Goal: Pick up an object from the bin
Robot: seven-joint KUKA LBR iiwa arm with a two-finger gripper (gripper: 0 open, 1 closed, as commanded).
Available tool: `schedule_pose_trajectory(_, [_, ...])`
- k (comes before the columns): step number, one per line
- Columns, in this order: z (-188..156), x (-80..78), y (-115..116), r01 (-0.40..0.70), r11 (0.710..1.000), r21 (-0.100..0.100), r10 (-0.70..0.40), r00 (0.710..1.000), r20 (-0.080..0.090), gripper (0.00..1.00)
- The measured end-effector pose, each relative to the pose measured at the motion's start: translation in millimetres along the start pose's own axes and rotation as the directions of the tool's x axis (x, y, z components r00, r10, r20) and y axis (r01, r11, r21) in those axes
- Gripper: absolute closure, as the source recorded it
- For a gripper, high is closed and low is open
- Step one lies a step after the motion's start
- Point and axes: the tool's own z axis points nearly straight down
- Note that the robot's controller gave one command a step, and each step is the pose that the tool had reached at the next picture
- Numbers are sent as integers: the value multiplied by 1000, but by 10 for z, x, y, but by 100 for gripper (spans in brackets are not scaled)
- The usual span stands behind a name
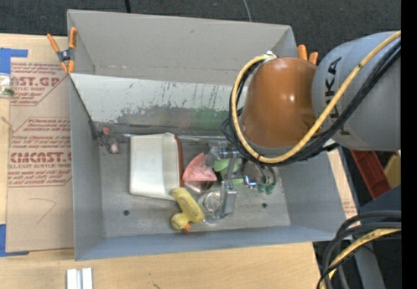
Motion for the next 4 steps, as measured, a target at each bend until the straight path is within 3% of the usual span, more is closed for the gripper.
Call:
schedule_pose_trajectory(1, [-45, -16, -2, -1, 1000, -1, 1, 1000, 8, 0])
schedule_pose_trajectory(2, [195, -61, -95, 102, 995, 0, -102, 995, 14, 0])
schedule_pose_trajectory(3, [811, 9, 30, 279, 960, 4, -279, 960, 12, 0])
schedule_pose_trajectory(4, [1245, -34, 147, 330, 944, 4, -330, 944, 21, 100])
